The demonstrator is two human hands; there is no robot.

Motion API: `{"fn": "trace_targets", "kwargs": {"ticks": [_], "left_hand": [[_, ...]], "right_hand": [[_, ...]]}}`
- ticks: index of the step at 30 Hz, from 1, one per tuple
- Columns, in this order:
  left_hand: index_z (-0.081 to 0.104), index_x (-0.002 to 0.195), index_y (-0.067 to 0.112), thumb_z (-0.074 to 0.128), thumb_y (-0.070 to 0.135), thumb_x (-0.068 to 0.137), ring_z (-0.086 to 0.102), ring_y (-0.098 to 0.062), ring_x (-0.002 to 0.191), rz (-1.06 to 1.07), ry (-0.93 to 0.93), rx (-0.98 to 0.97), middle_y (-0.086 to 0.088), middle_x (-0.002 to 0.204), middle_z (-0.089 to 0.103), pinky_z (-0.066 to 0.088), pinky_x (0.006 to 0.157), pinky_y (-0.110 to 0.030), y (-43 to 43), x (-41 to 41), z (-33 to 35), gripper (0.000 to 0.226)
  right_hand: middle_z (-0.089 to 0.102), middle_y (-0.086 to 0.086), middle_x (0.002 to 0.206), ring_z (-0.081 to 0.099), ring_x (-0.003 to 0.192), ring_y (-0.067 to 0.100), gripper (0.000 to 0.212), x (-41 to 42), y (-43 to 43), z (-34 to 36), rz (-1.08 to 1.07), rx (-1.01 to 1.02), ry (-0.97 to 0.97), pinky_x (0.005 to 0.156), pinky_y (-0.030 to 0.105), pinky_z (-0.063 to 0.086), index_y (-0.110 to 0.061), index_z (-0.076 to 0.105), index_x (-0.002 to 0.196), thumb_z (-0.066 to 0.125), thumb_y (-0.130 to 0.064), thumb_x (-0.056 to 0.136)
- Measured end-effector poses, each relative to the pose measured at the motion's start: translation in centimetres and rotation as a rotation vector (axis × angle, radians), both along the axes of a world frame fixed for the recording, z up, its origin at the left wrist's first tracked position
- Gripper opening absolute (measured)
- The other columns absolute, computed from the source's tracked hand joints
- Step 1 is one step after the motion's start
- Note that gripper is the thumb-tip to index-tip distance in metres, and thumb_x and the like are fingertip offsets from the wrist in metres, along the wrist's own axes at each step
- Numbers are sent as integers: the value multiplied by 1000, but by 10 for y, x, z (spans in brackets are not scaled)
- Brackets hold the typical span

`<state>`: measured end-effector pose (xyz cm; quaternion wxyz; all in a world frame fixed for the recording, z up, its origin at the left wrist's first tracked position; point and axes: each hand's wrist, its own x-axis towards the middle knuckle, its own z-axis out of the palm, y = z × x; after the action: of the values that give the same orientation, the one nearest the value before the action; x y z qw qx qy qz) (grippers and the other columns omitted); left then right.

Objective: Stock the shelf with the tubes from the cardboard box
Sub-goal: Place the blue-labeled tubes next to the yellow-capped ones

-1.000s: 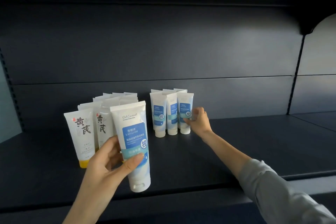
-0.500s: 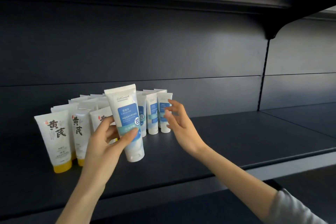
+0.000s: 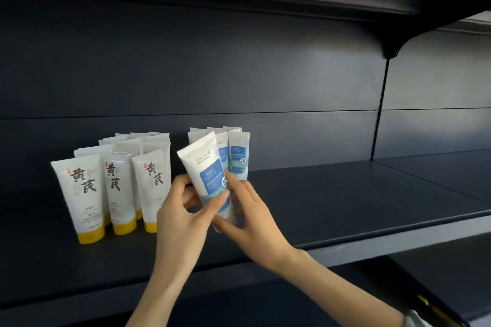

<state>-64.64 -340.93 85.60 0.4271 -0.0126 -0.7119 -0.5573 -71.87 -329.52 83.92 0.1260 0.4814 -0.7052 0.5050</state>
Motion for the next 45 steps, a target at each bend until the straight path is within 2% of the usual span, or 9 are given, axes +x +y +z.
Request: {"fn": "trace_targets", "kwargs": {"ticks": [5, 9, 16, 18, 21, 26, 31, 37, 45], "left_hand": [[50, 95, 49, 64, 57, 64, 61, 10, 94, 200, -4, -132, 28, 96, 65, 49, 66, -8, 4, 10, -1, 36], [45, 96, 55, 63, 57, 67, 57, 17, 93, 309, -38, -188, 41, 89, 59, 47, 67, -12, -1, 17, -5, 34], [50, 128, 28, 42, 63, 79, 54, 7, 93, 420, -165, -431, 17, 112, 60, 44, 70, -13, -27, 39, -11, 60], [50, 130, 27, 37, 57, 90, 50, 5, 98, 508, -172, -527, 12, 116, 63, 44, 74, -19, -33, 49, -14, 52], [56, 129, 16, 34, 46, 95, 58, -16, 112, 627, -213, -688, 1, 121, 65, 47, 89, -35, -41, 61, -22, 50], [58, 129, 10, 29, 47, 93, 54, -23, 124, 706, -402, -832, -6, 130, 60, 40, 101, -46, -58, 79, -39, 59], [55, 132, 10, 19, 54, 94, 55, -27, 123, 730, -540, -870, -9, 134, 57, 39, 100, -52, -67, 89, -47, 68], [35, 146, 22, -2, 67, 84, 32, -18, 140, 699, -625, -830, 2, 153, 32, 22, 114, -44, -75, 92, -51, 85], [13, 150, 29, -5, 65, 81, 24, -13, 143, 677, -658, -761, 5, 158, 19, 15, 117, -39, -72, 94, -53, 80]], "right_hand": [[46, -19, 129, 47, 116, -6, 73, 4, -7, -2, -21, -3, 7, 94, 17, 45, -37, 25, 147, 63, -34, 85], [54, -15, 128, 52, 117, 1, 67, 9, -18, 0, 14, -43, -26, 96, 24, 47, -26, 39, 141, 69, -20, 82], [60, -22, 113, 59, 105, 5, 60, 9, -47, 6, 149, -23, -124, 83, 27, 55, -35, 44, 129, 73, -20, 79], [61, -20, 112, 60, 104, 4, 58, 0, -56, 8, 145, -32, -158, 84, 27, 55, -34, 44, 128, 74, -24, 79], [59, -23, 106, 60, 98, -2, 55, -22, -67, 13, 81, -50, -191, 78, 13, 52, -42, 43, 119, 76, -26, 78], [53, -19, 98, 56, 82, -2, 61, -64, -82, 20, -92, 9, -258, 58, 2, 44, -20, 42, 131, 75, -24, 79], [50, -6, 109, 53, 97, 12, 63, -88, -96, 7, -189, 120, -300, 78, 22, 44, -13, 41, 130, 76, -27, 79], [51, -4, 106, 51, 95, 12, 54, -95, -109, -3, -239, 134, -302, 76, 20, 39, -9, 45, 118, 78, -23, 77], [54, 7, 121, 54, 107, 19, 57, -92, -119, -5, -308, 103, -361, 82, 26, 44, -6, 41, 119, 77, -23, 78]]}}
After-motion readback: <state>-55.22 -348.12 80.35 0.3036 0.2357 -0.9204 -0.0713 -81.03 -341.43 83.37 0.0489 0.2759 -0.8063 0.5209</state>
